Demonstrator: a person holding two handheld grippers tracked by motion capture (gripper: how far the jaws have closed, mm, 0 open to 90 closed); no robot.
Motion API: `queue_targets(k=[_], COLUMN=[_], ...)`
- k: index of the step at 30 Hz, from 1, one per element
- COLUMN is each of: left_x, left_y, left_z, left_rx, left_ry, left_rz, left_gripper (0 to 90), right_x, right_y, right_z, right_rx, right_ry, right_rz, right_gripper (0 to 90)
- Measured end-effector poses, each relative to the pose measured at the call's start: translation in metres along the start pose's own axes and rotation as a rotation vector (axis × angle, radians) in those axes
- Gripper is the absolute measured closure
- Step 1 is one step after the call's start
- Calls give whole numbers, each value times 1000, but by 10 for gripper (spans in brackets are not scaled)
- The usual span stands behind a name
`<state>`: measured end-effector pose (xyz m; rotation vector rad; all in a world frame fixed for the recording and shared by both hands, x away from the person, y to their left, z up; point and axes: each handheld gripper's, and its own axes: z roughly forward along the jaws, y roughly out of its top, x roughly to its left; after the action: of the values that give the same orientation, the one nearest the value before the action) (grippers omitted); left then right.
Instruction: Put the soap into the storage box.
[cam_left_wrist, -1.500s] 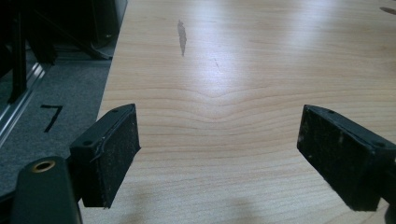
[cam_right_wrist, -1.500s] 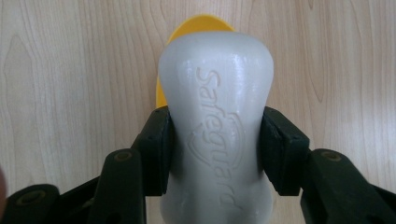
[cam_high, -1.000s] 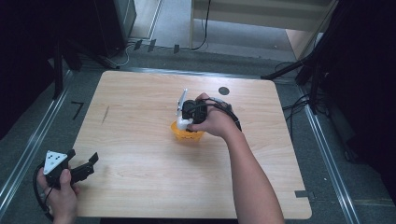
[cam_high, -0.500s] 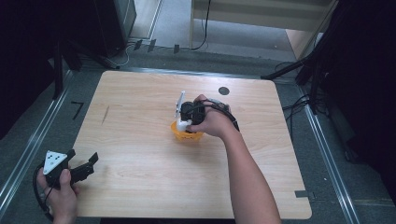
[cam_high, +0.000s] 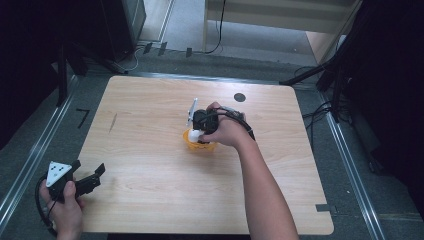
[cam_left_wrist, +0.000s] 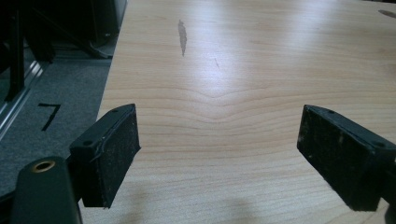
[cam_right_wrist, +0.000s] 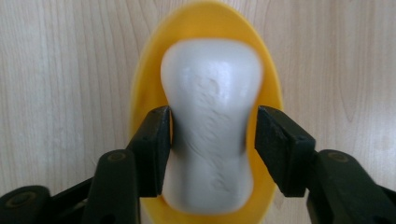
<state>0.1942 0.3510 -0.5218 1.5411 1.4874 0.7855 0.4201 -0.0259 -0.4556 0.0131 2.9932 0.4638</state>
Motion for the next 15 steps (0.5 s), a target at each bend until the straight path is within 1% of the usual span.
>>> queue_targets(k=[1, 3, 4, 6, 8, 11, 12, 13, 14, 15], left_x=[0, 0, 0, 0, 0, 0, 0, 0, 0, -1], left_y=[0, 0, 0, 0, 0, 0, 0, 0, 0, 0], left_z=[0, 0, 0, 0, 0, 0, 0, 0, 0, 0], left_rx=[-1, 0, 2, 1, 7, 9, 9, 9, 10, 8], left_ry=[-1, -1, 0, 0, 2, 2, 3, 3, 3, 4], left_rz=[-1, 0, 4, 4, 8, 10, 13, 13, 13, 12], left_gripper=[133, 133, 133, 133, 133, 133, 133, 133, 133, 133], right_x=[0, -1, 0, 0, 1, 2, 2, 3, 3, 4], right_y=[0, 0, 0, -1, -4, -7, -9, -13, -13, -14], right_z=[-3, -7, -11, -12, -15, -18, -19, -22, -22, -24], right_rx=[-14, -24, -27, -29, -31, -33, -42, -51, -51, -51], right_ry=[-6, -12, -9, -12, -6, -6, -4, -1, -1, -4], right_rz=[11, 8, 17, 8, 28, 40, 40, 51, 51, 62], right_gripper=[465, 465, 467, 467, 466, 467, 466, 458, 458, 447])
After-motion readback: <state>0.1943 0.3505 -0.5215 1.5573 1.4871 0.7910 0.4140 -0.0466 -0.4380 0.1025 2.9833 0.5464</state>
